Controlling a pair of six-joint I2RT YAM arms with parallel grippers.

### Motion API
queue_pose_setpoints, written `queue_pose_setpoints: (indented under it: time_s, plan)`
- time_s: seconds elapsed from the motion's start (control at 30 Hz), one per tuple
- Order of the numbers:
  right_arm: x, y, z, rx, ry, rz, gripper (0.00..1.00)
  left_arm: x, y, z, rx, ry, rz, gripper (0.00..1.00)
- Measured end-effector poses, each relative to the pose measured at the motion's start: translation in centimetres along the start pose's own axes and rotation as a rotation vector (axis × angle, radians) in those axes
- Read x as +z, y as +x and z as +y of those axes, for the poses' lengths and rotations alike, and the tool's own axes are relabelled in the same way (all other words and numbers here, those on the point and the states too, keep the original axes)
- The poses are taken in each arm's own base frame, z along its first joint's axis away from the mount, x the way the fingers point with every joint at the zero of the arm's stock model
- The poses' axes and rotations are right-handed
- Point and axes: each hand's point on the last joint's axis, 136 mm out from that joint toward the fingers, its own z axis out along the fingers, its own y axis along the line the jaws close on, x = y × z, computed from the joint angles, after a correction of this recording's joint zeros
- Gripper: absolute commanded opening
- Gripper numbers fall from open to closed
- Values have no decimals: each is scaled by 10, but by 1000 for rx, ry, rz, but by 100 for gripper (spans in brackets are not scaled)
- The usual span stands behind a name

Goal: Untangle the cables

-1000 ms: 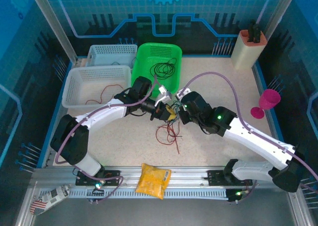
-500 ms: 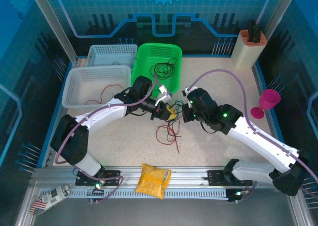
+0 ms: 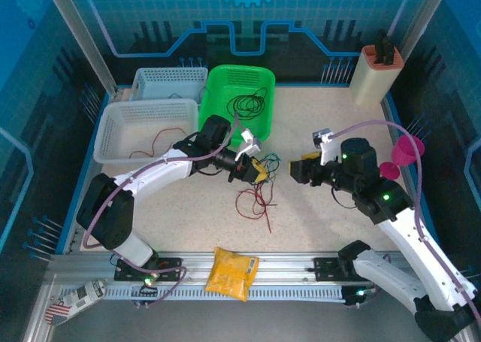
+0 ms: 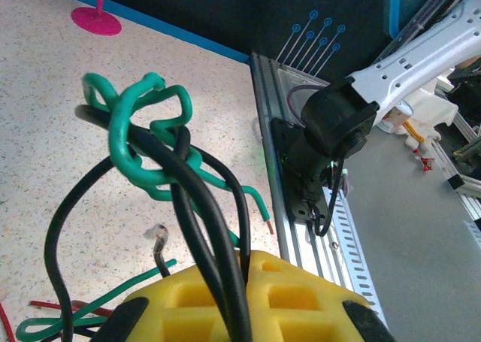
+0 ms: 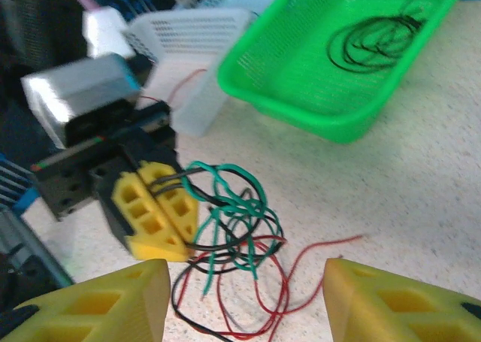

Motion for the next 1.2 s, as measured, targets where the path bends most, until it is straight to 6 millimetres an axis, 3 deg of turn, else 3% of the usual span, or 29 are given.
queue_pose_setpoints:
  time_s: [0.37, 0.53, 0.93, 1.2]
  plan:
    - [29, -3, 11, -52, -243, 192, 47, 0, 1, -1, 26, 5, 2, 0]
    - [37, -12, 13, -144, -281, 229, 44, 0, 3, -1, 32, 7, 8, 0]
    - [55, 2, 5, -205, -311, 322, 40, 0, 4, -2, 26, 8, 12, 0]
    - [66, 7, 11, -250, -321, 365, 39, 0, 4, -2, 26, 9, 12, 0]
